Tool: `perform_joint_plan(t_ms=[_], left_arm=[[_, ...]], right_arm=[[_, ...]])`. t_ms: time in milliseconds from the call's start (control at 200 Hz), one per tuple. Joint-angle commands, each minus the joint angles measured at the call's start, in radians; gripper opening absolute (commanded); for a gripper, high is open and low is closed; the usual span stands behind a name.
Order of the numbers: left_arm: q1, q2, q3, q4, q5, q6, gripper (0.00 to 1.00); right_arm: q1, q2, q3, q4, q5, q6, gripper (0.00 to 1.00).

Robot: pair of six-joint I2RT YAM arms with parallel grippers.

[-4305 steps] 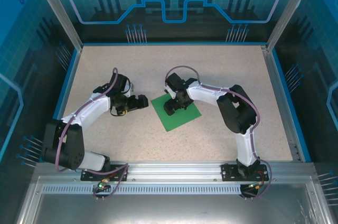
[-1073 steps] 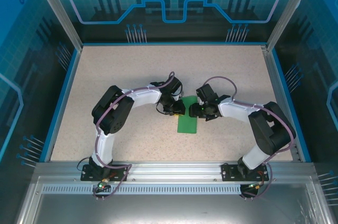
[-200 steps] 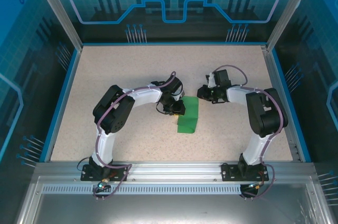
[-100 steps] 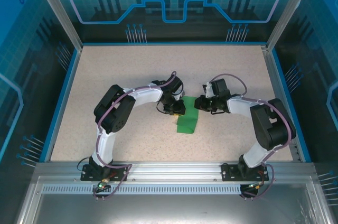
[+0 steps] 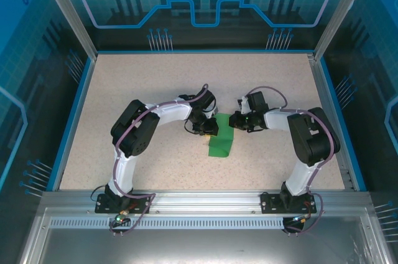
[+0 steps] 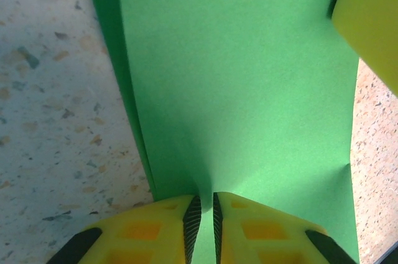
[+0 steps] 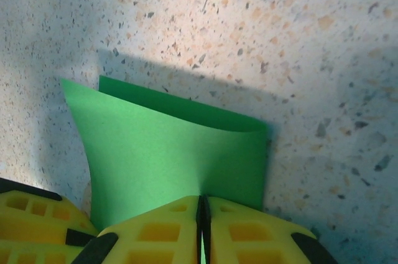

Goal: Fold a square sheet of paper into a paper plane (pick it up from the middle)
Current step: Fold the square sheet of paper in half at the center of the table.

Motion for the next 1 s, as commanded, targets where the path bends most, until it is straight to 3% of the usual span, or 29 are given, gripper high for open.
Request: perform_joint_plan(t_ms=[0,570,995], left_arm=[[-0.004,0.090,-0.049,-0.064,-0.095,0.034,0.20],[0.003,0.074,-0.082,-0.065,-0.111,0.044,0.20],[0.005,0.071,-0.084,-0.067,-0.112,0.048,0.20]], right_arm=[[-0.037,0.044,0.032,-0.007,0.047,-0.031,0.12],[-0.094,0.133,0.128,0.010,-0.012,-0.002,0.13],[-0.097,0.168,0.189,-0.038,0.013,-0.022,0.13]])
